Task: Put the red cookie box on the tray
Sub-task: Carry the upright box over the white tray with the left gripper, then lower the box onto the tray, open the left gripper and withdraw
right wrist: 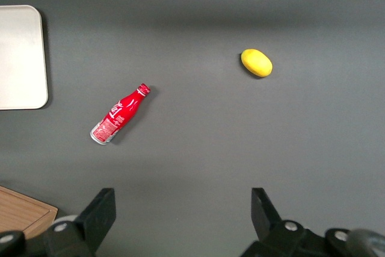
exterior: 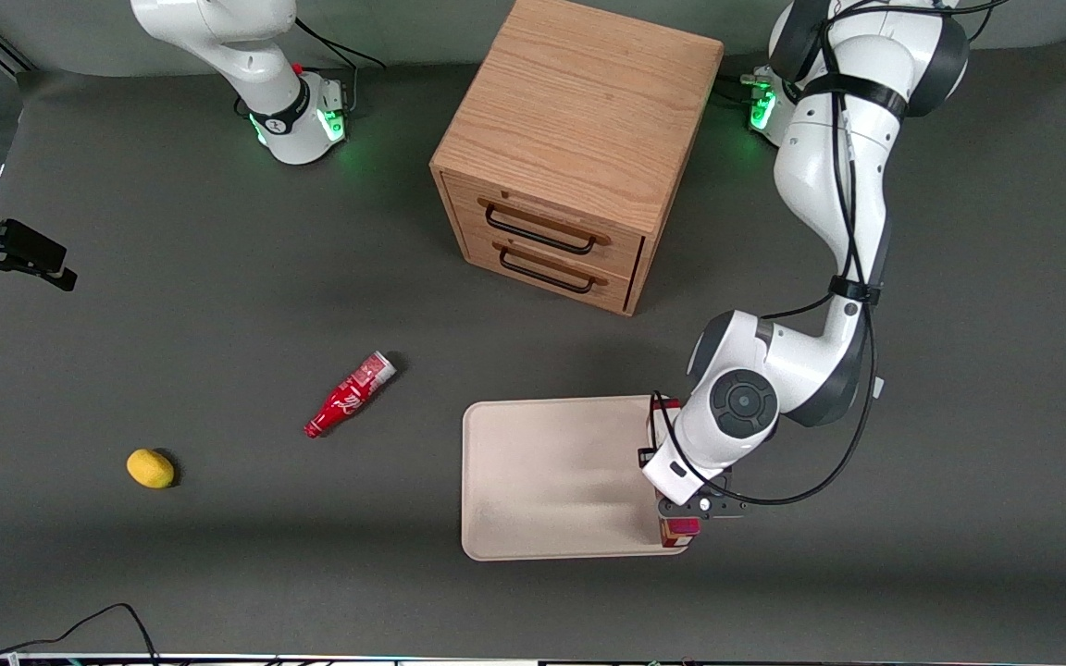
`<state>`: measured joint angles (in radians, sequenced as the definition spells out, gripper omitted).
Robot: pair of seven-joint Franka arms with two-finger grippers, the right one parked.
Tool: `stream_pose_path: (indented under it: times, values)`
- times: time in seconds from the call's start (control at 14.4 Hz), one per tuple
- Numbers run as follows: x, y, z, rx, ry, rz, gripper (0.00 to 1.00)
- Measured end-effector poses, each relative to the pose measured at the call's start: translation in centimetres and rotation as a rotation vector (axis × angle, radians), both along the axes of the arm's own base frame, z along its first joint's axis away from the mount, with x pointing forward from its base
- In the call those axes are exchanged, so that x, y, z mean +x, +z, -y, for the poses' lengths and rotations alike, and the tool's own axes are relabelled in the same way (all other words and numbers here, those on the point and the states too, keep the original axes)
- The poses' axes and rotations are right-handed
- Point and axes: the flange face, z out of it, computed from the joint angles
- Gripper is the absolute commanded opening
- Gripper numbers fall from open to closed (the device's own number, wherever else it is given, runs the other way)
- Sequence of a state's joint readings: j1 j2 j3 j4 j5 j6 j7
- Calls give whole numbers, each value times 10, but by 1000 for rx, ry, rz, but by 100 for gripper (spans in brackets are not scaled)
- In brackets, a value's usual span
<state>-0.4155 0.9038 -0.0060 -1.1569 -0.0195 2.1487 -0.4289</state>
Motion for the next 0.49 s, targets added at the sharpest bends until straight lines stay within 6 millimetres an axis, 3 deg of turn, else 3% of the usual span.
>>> stream_pose_path:
  times: [0.42,0.49]
  values:
    - [-10,-5,16,9,-28,-7,0]
    - [-11,-6,17,10,-30,-9,28]
